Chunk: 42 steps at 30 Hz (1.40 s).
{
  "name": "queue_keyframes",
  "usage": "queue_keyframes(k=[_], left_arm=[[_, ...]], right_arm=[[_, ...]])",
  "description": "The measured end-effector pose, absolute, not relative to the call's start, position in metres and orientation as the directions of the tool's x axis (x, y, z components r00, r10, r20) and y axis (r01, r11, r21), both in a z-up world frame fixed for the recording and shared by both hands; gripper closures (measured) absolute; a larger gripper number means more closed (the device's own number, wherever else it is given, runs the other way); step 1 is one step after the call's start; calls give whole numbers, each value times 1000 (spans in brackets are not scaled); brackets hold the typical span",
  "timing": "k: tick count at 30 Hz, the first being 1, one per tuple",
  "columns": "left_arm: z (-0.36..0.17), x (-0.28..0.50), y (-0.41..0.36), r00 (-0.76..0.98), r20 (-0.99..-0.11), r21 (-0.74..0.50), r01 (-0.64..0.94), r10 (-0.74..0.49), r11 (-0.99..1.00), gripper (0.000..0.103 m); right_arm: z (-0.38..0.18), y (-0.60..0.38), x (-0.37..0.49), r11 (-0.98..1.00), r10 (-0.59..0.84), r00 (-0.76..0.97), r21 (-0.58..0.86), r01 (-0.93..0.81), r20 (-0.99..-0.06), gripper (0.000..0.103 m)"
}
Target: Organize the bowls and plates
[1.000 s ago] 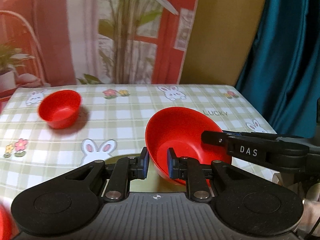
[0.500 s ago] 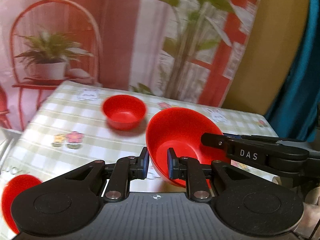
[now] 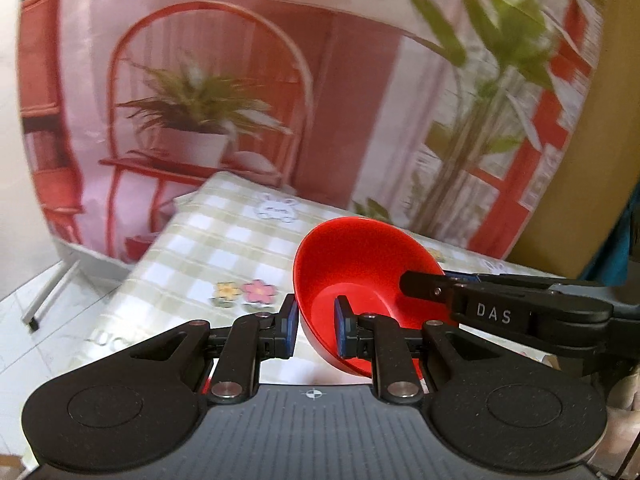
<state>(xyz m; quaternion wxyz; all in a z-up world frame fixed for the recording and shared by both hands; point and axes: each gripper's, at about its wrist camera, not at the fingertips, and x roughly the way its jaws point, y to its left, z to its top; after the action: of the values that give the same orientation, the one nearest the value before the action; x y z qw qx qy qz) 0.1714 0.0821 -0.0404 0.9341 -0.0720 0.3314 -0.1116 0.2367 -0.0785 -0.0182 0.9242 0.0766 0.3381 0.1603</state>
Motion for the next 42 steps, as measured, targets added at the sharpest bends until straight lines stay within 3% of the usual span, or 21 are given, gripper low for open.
queue_keyframes(k=[19,42], left_arm=[[-71,154,172,726,-670,-260,-36,-153,965,83],[-99,142,191,692,-712,-251,-95,-118,963,83]], right_arm=[[-46,30,243,883,443,580,223,-412,-683,91],[-74,58,230,870,429,491,201,-451,-758,91]])
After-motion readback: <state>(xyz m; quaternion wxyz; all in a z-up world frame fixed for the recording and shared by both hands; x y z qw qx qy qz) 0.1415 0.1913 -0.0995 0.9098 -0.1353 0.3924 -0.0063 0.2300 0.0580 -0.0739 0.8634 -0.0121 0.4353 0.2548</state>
